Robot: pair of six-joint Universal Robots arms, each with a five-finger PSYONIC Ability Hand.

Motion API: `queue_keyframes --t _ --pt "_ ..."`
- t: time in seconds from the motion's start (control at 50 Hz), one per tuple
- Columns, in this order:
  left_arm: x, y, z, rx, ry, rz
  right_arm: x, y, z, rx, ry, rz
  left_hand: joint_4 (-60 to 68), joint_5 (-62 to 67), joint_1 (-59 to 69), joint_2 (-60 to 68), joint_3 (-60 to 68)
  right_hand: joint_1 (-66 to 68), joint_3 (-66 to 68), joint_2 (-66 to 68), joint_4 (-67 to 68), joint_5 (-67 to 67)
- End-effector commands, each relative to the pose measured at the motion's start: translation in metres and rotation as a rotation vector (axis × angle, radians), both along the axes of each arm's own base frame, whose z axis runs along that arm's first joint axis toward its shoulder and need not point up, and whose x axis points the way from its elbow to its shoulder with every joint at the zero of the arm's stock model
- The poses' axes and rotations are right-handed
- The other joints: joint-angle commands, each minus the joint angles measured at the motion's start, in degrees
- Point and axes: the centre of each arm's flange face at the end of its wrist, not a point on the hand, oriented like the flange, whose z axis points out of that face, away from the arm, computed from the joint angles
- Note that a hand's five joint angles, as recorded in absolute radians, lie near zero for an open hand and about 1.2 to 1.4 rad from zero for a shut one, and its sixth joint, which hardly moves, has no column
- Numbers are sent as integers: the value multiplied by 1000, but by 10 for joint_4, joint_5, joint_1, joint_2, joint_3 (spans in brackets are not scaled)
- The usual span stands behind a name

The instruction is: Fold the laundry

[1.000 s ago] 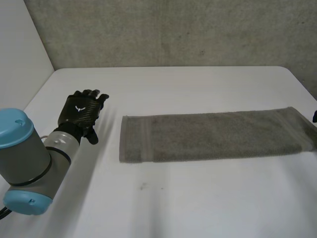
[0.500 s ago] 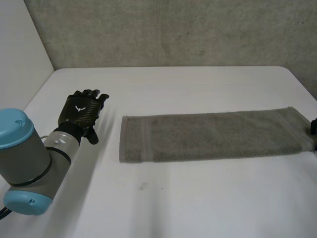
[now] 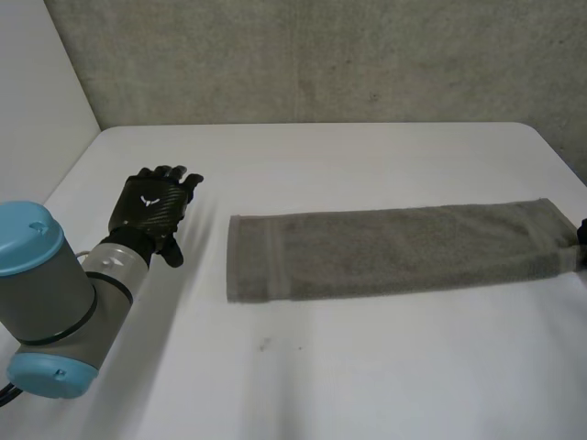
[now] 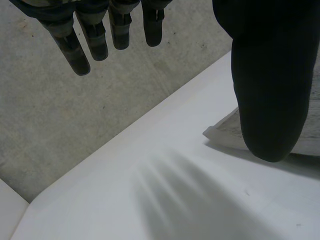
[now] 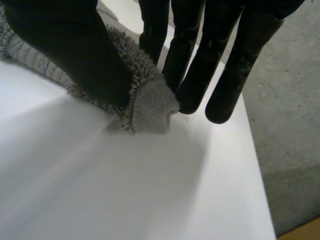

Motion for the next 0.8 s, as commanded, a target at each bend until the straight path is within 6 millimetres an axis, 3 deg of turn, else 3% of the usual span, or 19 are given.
queue_keyframes --t 0.02,0.06,0.12,0.16,0.18,0.22,0.28,0.32,0.34,0.36,0.38,0.4,0.44,0.5,0.54,0.56,0.6,0.7,0.8 --pt "0 0 1 -1 0 1 -3 -2 18 -35 48 -38 4 -14 1 6 4 260 128 127 118 153" --pt "0 0 1 -3 0 -1 5 -1 46 -93 77 -32 4 -14 1 6 4 260 128 127 118 153" --pt "0 0 2 -5 0 1 25 1 60 -123 78 11 4 -14 1 6 4 260 128 127 118 153" --pt "0 0 2 -8 1 1 80 7 82 -186 94 134 4 -14 1 6 4 260 128 127 118 153" --pt "0 0 2 -8 1 1 80 7 82 -186 94 135 4 -14 1 6 4 260 128 127 118 153" --pt "0 0 2 -6 2 1 128 18 95 -230 96 244 4 -14 1 6 4 260 128 127 118 153" --pt "0 0 2 -6 2 1 150 24 100 -248 94 294 4 -14 1 6 4 260 128 127 118 153" --pt "0 0 3 -8 1 1 201 42 104 -283 94 409 4 -14 1 6 4 260 128 127 118 153" --pt "0 0 3 -8 1 1 202 42 104 -283 94 410 4 -14 1 6 4 260 128 127 118 153" --pt "0 0 3 -8 1 2 230 54 107 -301 91 471 4 -14 1 6 4 260 128 127 118 153" --pt "0 0 3 -8 3 3 260 70 106 -312 84 538 4 -14 1 6 4 260 128 127 118 153" --pt "0 0 3 -8 3 3 260 70 106 -312 83 539 4 -14 1 6 4 260 128 127 118 153" --pt "1 -1 4 -11 2 4 307 95 97 -317 75 650 4 -14 1 6 4 260 128 127 118 153" --pt "1 -1 6 -16 4 4 327 108 92 -323 75 704 4 -14 1 6 4 260 128 127 118 153" --pt "2 -2 9 -23 8 9 364 137 80 -333 75 815 4 -14 1 6 4 260 128 127 118 153" --pt "2 -2 9 -23 8 9 364 137 80 -333 75 815 4 -14 1 6 4 260 128 127 118 153" --pt "4 -2 10 -27 9 13 395 166 63 -341 81 912 4 -14 1 6 4 260 128 127 118 153" --pt "4 -3 11 -29 10 16 423 206 36 -316 94 1025 4 -14 1 6 4 260 128 127 118 153" --pt "4 -2 13 -35 12 18 431 229 22 -302 113 1091 4 -14 1 6 4 260 128 127 118 153"
